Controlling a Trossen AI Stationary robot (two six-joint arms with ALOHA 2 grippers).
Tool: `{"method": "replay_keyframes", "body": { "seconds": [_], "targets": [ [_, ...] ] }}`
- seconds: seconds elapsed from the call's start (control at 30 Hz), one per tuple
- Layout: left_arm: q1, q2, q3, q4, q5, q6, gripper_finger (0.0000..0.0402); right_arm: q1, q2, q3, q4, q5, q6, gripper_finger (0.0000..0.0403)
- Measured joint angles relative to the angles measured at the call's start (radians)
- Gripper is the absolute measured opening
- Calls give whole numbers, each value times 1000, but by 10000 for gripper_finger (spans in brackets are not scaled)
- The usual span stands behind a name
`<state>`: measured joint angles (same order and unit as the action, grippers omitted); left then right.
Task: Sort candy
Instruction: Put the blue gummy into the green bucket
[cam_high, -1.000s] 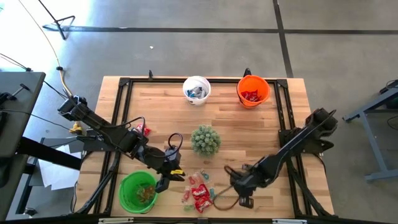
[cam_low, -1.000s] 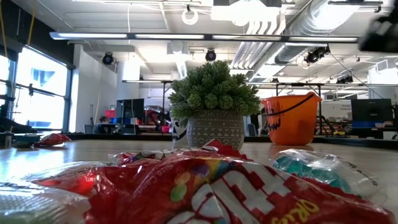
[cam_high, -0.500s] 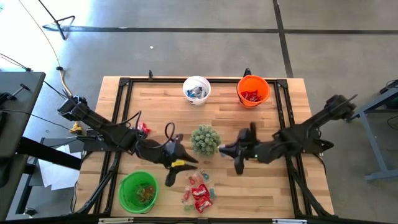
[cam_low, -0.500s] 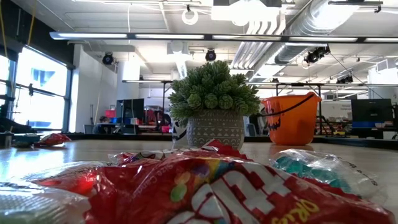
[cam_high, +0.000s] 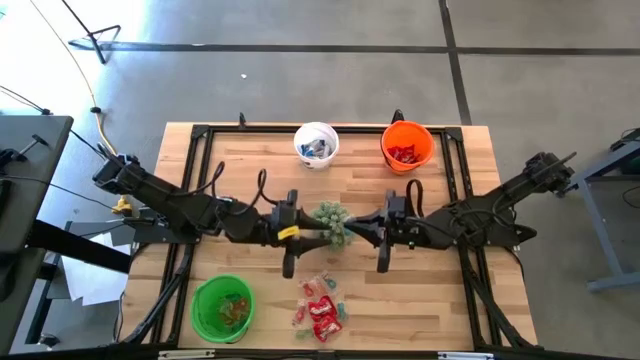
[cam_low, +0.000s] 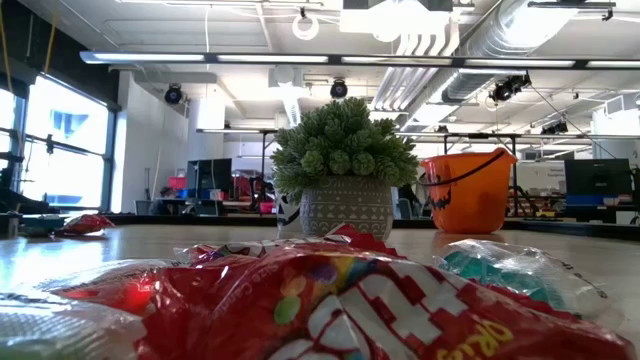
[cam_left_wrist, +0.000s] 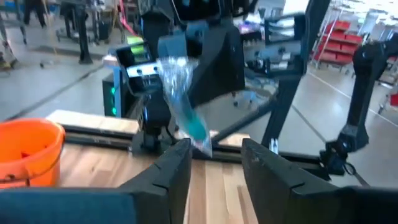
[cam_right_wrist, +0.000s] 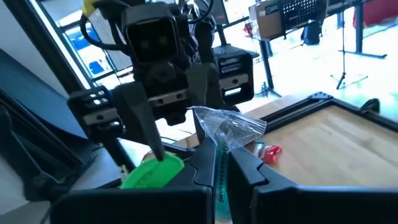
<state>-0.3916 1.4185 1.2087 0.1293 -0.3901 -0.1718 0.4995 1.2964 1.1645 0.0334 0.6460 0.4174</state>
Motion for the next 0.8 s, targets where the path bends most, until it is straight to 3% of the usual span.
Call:
{"method": "replay_keyframes", "body": {
  "seconds": [0.3, 0.8],
  "targets": [
    [42, 0, 0, 5, 0, 1, 169, -29, 0, 0, 22, -1, -61, 7],
    [78, 0, 0, 34, -3, 1, 173, -86, 57, 0, 116, -50, -131, 7]
  ]
}}
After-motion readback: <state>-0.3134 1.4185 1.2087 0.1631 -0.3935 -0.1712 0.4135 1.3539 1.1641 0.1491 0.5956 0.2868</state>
